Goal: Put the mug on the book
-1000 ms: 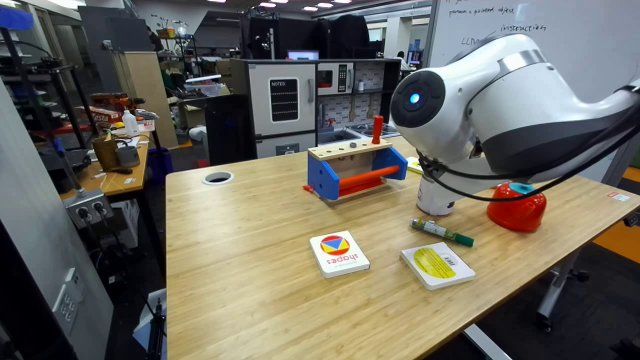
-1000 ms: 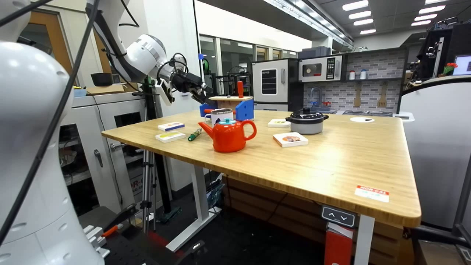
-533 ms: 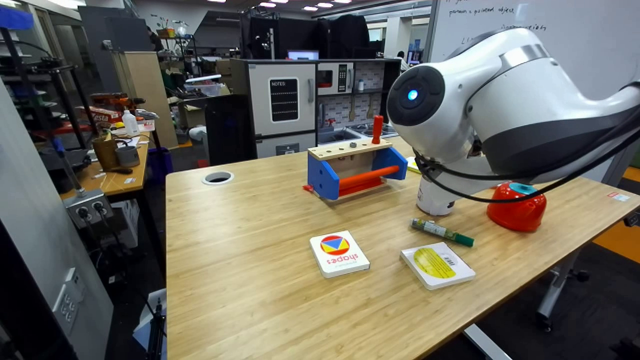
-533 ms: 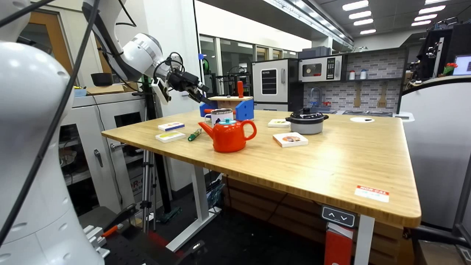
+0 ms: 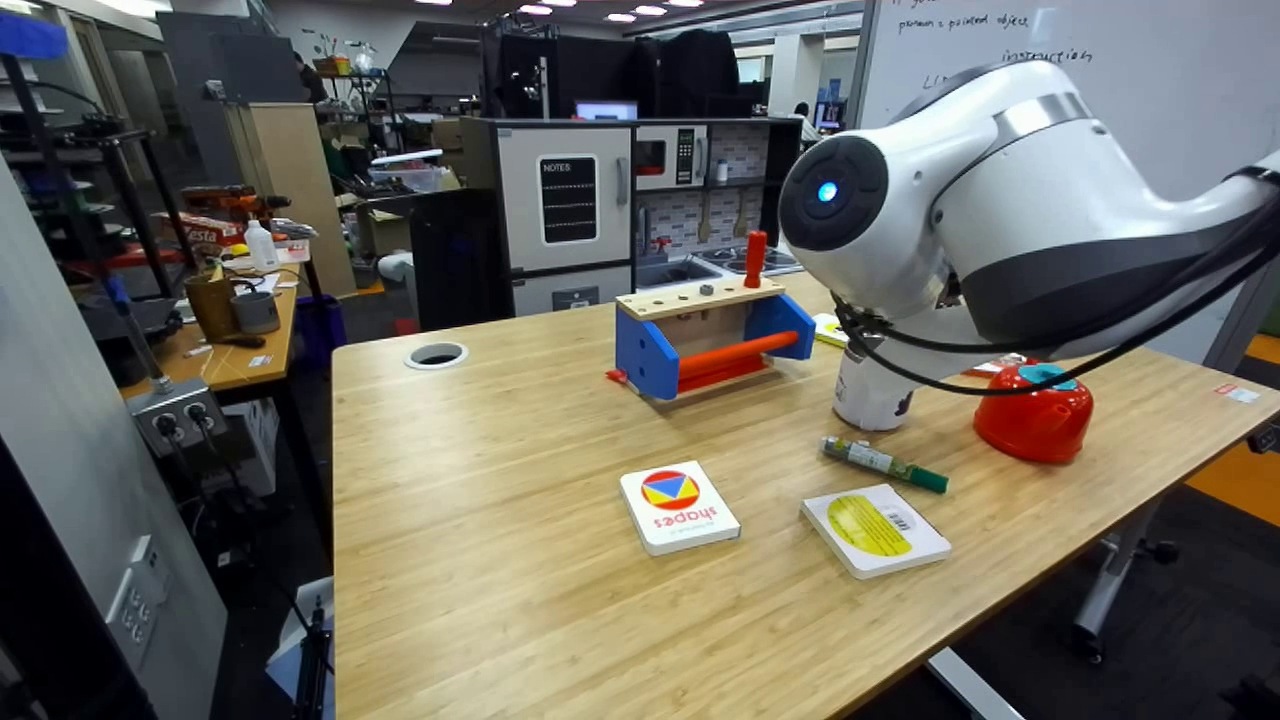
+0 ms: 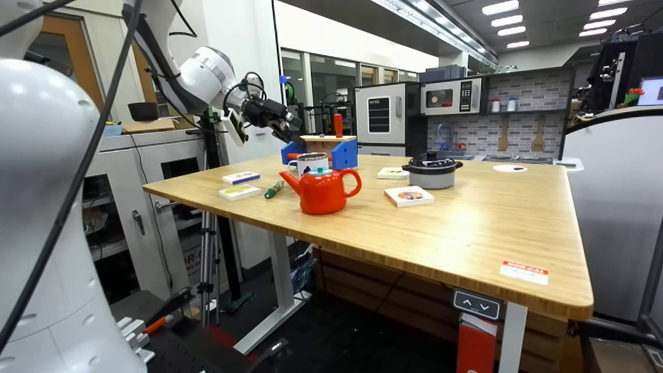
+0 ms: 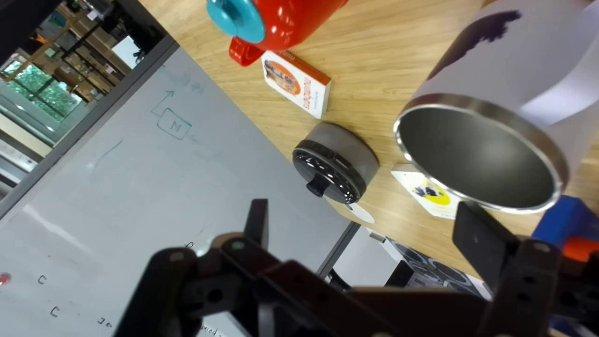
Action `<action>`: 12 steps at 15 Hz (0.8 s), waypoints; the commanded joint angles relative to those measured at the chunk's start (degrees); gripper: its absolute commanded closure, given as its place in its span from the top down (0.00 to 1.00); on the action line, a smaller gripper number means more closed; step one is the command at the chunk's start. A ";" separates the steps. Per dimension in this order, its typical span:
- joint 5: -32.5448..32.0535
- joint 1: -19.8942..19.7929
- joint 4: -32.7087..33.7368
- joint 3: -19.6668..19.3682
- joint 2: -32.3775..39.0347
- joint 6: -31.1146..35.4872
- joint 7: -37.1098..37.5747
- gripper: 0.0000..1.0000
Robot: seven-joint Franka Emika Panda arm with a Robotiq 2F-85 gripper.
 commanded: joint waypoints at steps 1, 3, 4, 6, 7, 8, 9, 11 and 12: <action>-6.40 -1.89 1.35 -1.39 1.46 -0.04 -3.10 1.00; -10.45 -2.72 1.68 -1.77 2.01 0.98 -4.66 1.00; -12.03 -2.92 1.98 -1.66 2.47 1.10 -5.19 1.00; -14.36 -2.84 2.52 -1.18 3.24 1.69 -5.97 1.00; -15.49 -2.55 2.98 -0.87 3.69 1.72 -6.34 1.00; -16.60 -2.23 3.43 -0.52 4.09 1.97 -6.47 1.00; -17.64 -1.70 4.28 -0.12 4.67 1.67 -6.43 1.00; -19.37 -0.70 6.17 0.68 5.88 1.44 -6.49 1.00; -20.19 -0.24 6.94 1.07 6.34 1.60 -6.57 1.00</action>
